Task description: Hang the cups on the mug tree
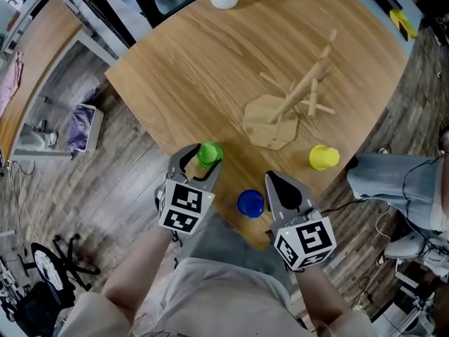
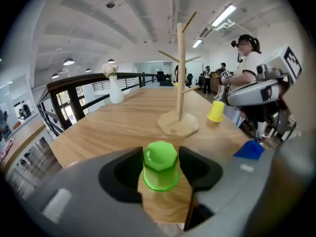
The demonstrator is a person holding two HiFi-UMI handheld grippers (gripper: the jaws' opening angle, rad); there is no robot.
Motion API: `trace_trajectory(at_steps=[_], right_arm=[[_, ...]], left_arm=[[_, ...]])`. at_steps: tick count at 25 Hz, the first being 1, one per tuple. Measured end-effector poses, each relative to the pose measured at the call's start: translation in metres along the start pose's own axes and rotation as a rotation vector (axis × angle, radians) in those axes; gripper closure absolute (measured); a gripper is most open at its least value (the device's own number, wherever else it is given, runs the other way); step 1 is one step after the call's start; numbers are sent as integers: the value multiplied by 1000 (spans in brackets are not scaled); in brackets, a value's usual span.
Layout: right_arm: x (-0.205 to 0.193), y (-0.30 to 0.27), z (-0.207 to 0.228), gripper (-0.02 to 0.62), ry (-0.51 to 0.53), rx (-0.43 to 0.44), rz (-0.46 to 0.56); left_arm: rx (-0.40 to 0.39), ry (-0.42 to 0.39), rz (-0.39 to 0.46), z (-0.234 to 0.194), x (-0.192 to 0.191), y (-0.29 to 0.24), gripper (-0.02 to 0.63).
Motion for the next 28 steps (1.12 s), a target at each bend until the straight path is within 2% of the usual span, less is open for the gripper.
trace_trajectory(at_steps=[4, 11, 22, 28], right_arm=[[-5, -4, -1, 595, -21, 5, 1], [-6, 1, 4, 595, -24, -12, -4], [44, 42, -5, 595, 13, -44, 50], [75, 74, -21, 595, 33, -46, 78]], left_arm=[[7, 39, -4, 2, -6, -7, 377], [6, 39, 30, 3, 4, -1, 382], [47, 45, 145, -4, 67, 64, 382], [52, 29, 169, 4, 99, 103, 382]])
Point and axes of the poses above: the fingertips, and each gripper's own axes: y backward along the fingers, z to its right, x out of its top, the point moved 3 cm from there along y, backward along the fingers, and after that the axes turned 6 degrees about -y, right-handed, at the moved point
